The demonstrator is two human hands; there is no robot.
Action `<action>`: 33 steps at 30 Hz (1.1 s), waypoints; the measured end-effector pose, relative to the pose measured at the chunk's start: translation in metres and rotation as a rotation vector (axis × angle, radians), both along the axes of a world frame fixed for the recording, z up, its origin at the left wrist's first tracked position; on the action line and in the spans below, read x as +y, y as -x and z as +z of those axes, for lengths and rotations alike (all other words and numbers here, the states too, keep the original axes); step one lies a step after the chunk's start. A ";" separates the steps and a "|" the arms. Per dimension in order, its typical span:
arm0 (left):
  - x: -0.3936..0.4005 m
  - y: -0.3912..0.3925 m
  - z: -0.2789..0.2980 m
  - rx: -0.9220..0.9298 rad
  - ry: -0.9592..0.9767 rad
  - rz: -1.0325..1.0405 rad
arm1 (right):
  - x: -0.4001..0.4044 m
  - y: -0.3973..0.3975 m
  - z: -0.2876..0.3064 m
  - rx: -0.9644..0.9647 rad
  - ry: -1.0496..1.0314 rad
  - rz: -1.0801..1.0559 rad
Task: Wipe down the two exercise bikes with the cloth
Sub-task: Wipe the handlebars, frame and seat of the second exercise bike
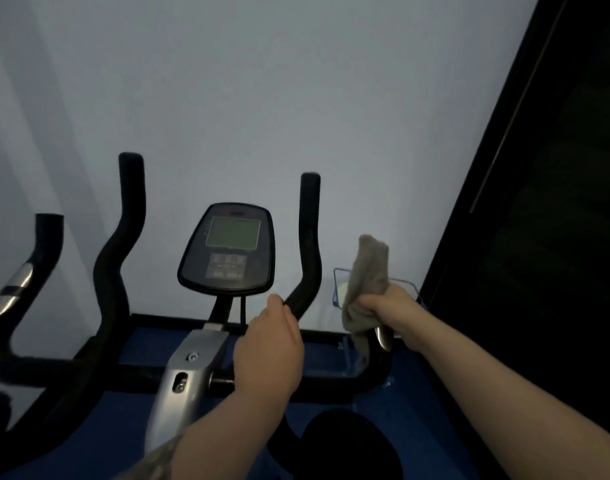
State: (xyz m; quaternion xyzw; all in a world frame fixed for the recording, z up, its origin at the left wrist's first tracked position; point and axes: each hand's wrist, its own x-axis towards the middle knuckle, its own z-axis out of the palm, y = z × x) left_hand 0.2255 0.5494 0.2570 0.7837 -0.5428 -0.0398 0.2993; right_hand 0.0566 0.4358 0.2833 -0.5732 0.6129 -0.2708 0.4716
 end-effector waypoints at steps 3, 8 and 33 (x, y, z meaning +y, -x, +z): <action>-0.001 -0.001 -0.004 0.075 0.026 0.021 | -0.001 -0.004 0.015 -0.289 -0.095 -0.077; 0.000 0.000 0.003 0.040 0.009 -0.044 | 0.065 0.005 -0.038 -0.205 0.010 -0.099; -0.001 -0.002 -0.004 0.101 0.122 0.010 | 0.094 0.025 -0.054 0.616 1.025 0.635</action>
